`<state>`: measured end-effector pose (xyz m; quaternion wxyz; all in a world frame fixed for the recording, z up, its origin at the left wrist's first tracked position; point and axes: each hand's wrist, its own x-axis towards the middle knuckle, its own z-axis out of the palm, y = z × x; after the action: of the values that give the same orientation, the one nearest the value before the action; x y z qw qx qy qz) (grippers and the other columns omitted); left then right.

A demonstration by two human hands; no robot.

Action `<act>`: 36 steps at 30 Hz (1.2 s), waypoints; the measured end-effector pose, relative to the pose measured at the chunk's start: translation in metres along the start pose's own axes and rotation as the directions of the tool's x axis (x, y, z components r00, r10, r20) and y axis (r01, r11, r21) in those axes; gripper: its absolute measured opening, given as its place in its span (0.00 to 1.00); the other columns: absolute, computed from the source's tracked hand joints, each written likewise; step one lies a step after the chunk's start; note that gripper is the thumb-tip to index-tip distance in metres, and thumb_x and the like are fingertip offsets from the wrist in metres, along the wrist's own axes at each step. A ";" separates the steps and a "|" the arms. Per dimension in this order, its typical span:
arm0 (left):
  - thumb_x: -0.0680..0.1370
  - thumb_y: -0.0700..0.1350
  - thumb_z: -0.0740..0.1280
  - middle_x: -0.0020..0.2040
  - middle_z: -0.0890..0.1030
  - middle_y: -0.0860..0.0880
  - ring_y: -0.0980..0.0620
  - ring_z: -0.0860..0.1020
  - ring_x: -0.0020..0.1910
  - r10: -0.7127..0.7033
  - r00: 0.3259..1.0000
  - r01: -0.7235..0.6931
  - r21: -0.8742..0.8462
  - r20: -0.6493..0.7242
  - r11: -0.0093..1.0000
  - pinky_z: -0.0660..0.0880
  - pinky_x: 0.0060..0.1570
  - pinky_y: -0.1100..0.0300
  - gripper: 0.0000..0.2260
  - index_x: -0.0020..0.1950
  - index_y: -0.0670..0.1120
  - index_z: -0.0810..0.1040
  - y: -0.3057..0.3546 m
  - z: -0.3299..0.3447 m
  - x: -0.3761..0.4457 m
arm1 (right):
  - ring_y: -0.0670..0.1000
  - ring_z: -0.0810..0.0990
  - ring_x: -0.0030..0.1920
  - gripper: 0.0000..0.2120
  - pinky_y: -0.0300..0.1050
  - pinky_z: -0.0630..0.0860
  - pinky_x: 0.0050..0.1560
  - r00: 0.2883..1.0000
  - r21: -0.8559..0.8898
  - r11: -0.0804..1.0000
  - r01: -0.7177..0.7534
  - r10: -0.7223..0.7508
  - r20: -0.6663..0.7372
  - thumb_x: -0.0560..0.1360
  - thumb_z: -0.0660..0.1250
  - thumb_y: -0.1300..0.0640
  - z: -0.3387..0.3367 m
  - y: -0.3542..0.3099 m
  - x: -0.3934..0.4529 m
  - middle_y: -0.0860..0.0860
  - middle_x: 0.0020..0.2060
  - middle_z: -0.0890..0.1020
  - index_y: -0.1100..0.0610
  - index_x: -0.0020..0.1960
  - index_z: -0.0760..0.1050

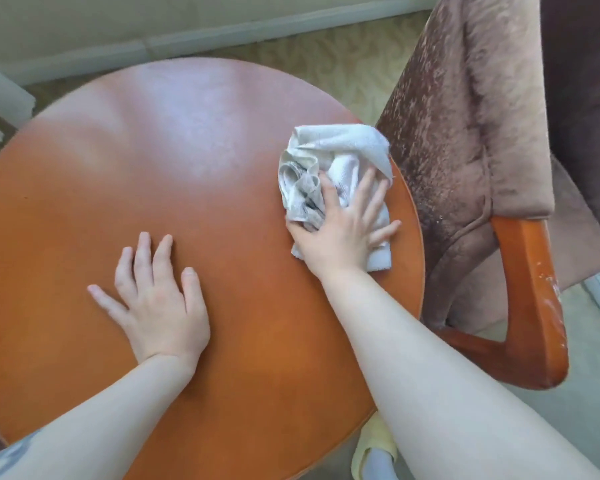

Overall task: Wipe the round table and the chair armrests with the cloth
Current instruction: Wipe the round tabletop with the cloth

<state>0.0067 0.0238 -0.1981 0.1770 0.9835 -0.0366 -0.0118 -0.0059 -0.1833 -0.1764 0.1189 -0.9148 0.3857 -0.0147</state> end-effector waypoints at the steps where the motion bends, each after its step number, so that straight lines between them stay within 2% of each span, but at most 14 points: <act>1: 0.77 0.52 0.52 0.76 0.61 0.49 0.48 0.54 0.75 0.001 1.000 -0.001 0.002 0.003 1.000 0.41 0.70 0.34 0.24 0.73 0.50 0.63 0.000 0.000 0.000 | 0.60 0.41 0.77 0.36 0.78 0.46 0.66 1.000 0.022 1.000 -0.002 0.001 0.022 0.66 0.63 0.33 0.008 -0.012 0.003 0.55 0.78 0.45 0.35 0.72 0.58; 4: 0.78 0.52 0.52 0.76 0.61 0.49 0.48 0.54 0.76 0.012 1.000 -0.012 0.005 0.013 1.000 0.40 0.70 0.34 0.23 0.73 0.51 0.63 0.000 -0.001 0.000 | 0.61 0.46 0.77 0.34 0.76 0.50 0.65 0.967 -0.010 0.967 0.256 -0.255 0.016 0.67 0.61 0.34 0.018 -0.013 -0.028 0.56 0.78 0.52 0.38 0.72 0.60; 9: 0.78 0.52 0.51 0.76 0.61 0.49 0.48 0.53 0.76 0.000 1.000 -0.001 0.004 0.022 1.000 0.41 0.70 0.34 0.24 0.74 0.50 0.63 0.006 -0.001 0.000 | 0.61 0.62 0.74 0.35 0.70 0.58 0.69 0.619 0.028 0.627 0.779 -0.774 0.134 0.61 0.75 0.49 -0.013 0.101 -0.037 0.60 0.72 0.68 0.51 0.68 0.73; 12: 0.78 0.52 0.51 0.76 0.60 0.48 0.48 0.53 0.76 0.013 1.000 -0.013 0.012 0.027 1.000 0.41 0.70 0.33 0.24 0.74 0.50 0.62 0.009 0.000 0.001 | 0.60 0.64 0.73 0.32 0.64 0.58 0.70 0.974 -0.027 0.975 0.223 -0.224 -0.040 0.64 0.69 0.45 -0.004 0.072 -0.014 0.58 0.71 0.69 0.54 0.66 0.72; 14: 0.78 0.52 0.51 0.76 0.61 0.48 0.47 0.54 0.75 0.006 1.000 -0.007 0.018 0.019 1.000 0.42 0.70 0.33 0.24 0.73 0.50 0.63 0.005 -0.001 0.000 | 0.59 0.62 0.74 0.33 0.62 0.56 0.70 0.991 0.084 0.991 -0.105 0.111 -0.079 0.64 0.67 0.40 0.006 0.015 -0.027 0.56 0.72 0.67 0.50 0.67 0.70; 16: 0.78 0.52 0.52 0.76 0.61 0.48 0.47 0.54 0.75 0.003 1.000 -0.003 0.020 0.018 1.000 0.42 0.70 0.33 0.24 0.73 0.50 0.63 0.003 -0.002 -0.001 | 0.59 0.62 0.73 0.35 0.64 0.57 0.69 0.998 0.094 0.996 0.001 0.005 -0.061 0.63 0.66 0.41 0.011 -0.004 -0.057 0.57 0.73 0.66 0.46 0.69 0.67; 19: 0.76 0.51 0.53 0.76 0.61 0.47 0.47 0.55 0.75 0.012 1.000 -0.012 0.008 0.025 1.000 0.42 0.70 0.33 0.25 0.73 0.49 0.63 0.003 -0.002 0.000 | 0.58 0.61 0.74 0.30 0.64 0.57 0.71 0.661 0.033 0.663 0.748 -0.748 0.062 0.67 0.66 0.45 0.005 0.072 -0.083 0.56 0.74 0.65 0.45 0.69 0.67; 21: 0.76 0.51 0.53 0.76 0.62 0.47 0.46 0.55 0.75 0.007 1.000 -0.007 0.010 0.018 1.000 0.42 0.70 0.32 0.25 0.73 0.49 0.64 0.005 -0.002 0.000 | 0.57 0.63 0.73 0.29 0.64 0.61 0.69 0.505 0.026 0.513 0.858 -0.852 0.136 0.66 0.69 0.46 -0.012 0.117 -0.057 0.58 0.72 0.68 0.48 0.66 0.68; 25: 0.78 0.51 0.53 0.76 0.61 0.48 0.47 0.54 0.76 0.006 1.000 -0.007 0.010 0.023 1.000 0.41 0.71 0.34 0.23 0.73 0.50 0.63 0.008 -0.001 0.000 | 0.59 0.60 0.75 0.32 0.63 0.58 0.70 0.977 -0.044 0.980 0.195 -0.198 -0.076 0.66 0.68 0.46 -0.003 0.080 -0.007 0.57 0.73 0.66 0.55 0.67 0.68; 28: 0.78 0.50 0.56 0.76 0.61 0.50 0.49 0.54 0.76 -0.021 1.000 0.022 -0.065 0.018 0.998 0.40 0.72 0.38 0.23 0.73 0.50 0.64 0.006 -0.007 -0.001 | 0.58 0.60 0.74 0.29 0.62 0.57 0.71 0.982 0.100 0.980 -0.174 0.180 -0.049 0.67 0.67 0.41 0.005 -0.001 -0.019 0.55 0.74 0.65 0.50 0.65 0.70; 30: 0.77 0.48 0.57 0.76 0.62 0.50 0.51 0.55 0.75 -0.031 0.999 0.035 -0.231 0.020 0.972 0.39 0.73 0.44 0.23 0.72 0.49 0.65 0.000 -0.017 0.000 | 0.60 0.61 0.73 0.29 0.65 0.58 0.69 0.997 0.045 0.997 0.070 -0.068 -0.038 0.67 0.62 0.41 0.010 -0.006 -0.047 0.56 0.73 0.65 0.47 0.66 0.68; 31: 0.77 0.48 0.57 0.76 0.61 0.51 0.54 0.55 0.75 -0.017 0.999 0.027 -0.336 0.033 0.941 0.41 0.74 0.48 0.23 0.72 0.49 0.65 -0.006 -0.024 -0.001 | 0.60 0.62 0.73 0.29 0.66 0.60 0.68 0.932 -0.004 0.932 0.363 -0.362 0.024 0.66 0.60 0.41 0.010 0.013 -0.068 0.57 0.73 0.66 0.46 0.66 0.66; 34: 0.74 0.48 0.60 0.77 0.58 0.53 0.57 0.53 0.75 0.084 0.995 -0.050 -0.442 0.057 0.896 0.48 0.74 0.59 0.26 0.72 0.52 0.64 -0.035 -0.048 -0.009 | 0.60 0.66 0.72 0.24 0.65 0.60 0.69 0.309 0.013 0.320 0.947 -0.924 0.225 0.70 0.60 0.49 -0.018 0.094 -0.069 0.56 0.72 0.68 0.46 0.66 0.67; 36: 0.75 0.49 0.61 0.77 0.58 0.52 0.54 0.52 0.77 0.081 0.994 -0.053 -0.323 0.075 0.945 0.46 0.75 0.52 0.26 0.73 0.53 0.63 -0.060 -0.058 -0.023 | 0.61 0.66 0.72 0.23 0.68 0.60 0.68 0.410 -0.001 0.419 0.908 -0.886 0.218 0.69 0.63 0.50 -0.024 0.111 -0.060 0.57 0.71 0.68 0.47 0.63 0.66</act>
<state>-0.0098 0.1012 -0.1646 0.3331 0.9383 -0.0754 -0.0547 -0.1290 -0.2208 -0.1747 0.0729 -0.9810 -0.1770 0.0311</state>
